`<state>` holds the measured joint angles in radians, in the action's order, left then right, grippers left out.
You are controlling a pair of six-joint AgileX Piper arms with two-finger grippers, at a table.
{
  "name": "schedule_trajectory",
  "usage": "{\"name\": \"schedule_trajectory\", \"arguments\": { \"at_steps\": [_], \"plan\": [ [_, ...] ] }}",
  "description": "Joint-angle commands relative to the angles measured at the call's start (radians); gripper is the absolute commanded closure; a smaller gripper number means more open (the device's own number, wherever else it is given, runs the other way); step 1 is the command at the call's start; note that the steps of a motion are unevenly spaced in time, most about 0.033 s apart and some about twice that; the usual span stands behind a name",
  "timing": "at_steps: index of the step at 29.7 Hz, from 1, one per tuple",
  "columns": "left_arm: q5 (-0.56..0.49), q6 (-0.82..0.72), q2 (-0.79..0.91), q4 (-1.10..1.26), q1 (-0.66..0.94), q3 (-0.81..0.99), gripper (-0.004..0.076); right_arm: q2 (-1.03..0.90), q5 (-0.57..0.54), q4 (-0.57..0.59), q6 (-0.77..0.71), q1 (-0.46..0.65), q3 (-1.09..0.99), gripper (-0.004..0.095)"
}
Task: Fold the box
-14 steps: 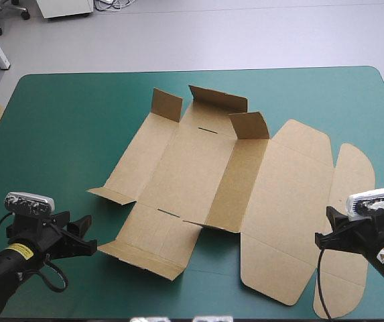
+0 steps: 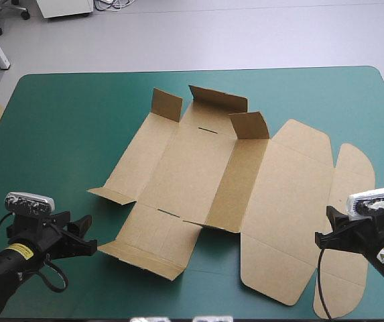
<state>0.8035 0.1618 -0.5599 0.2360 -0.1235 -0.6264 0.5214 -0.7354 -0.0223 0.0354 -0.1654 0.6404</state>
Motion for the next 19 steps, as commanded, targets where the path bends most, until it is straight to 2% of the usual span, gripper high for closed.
{"name": "schedule_trajectory", "arguments": {
  "at_steps": [1, 4, 14, 19],
  "plan": [
    [-0.059, -0.037, -0.018, 0.023, 0.001, -0.034, 0.0368, 0.007, 0.068, 0.003, -0.003, 0.005, 0.035, 0.0463],
    [-0.049, -0.111, -0.058, 0.003, 0.001, -0.052, 0.0368, 0.007, 0.07, 0.0, -0.008, 0.005, 0.035, 0.0463],
    [0.014, -0.108, -0.336, -0.084, 0.001, -0.262, 0.0368, 0.007, 0.092, 0.0, -0.015, 0.005, 0.035, 0.0463],
    [-0.017, -0.107, -0.468, -0.14, 0.01, -0.373, 0.0368, 0.007, 0.089, 0.0, -0.051, 0.005, 0.035, 0.0461]
  ]
}}
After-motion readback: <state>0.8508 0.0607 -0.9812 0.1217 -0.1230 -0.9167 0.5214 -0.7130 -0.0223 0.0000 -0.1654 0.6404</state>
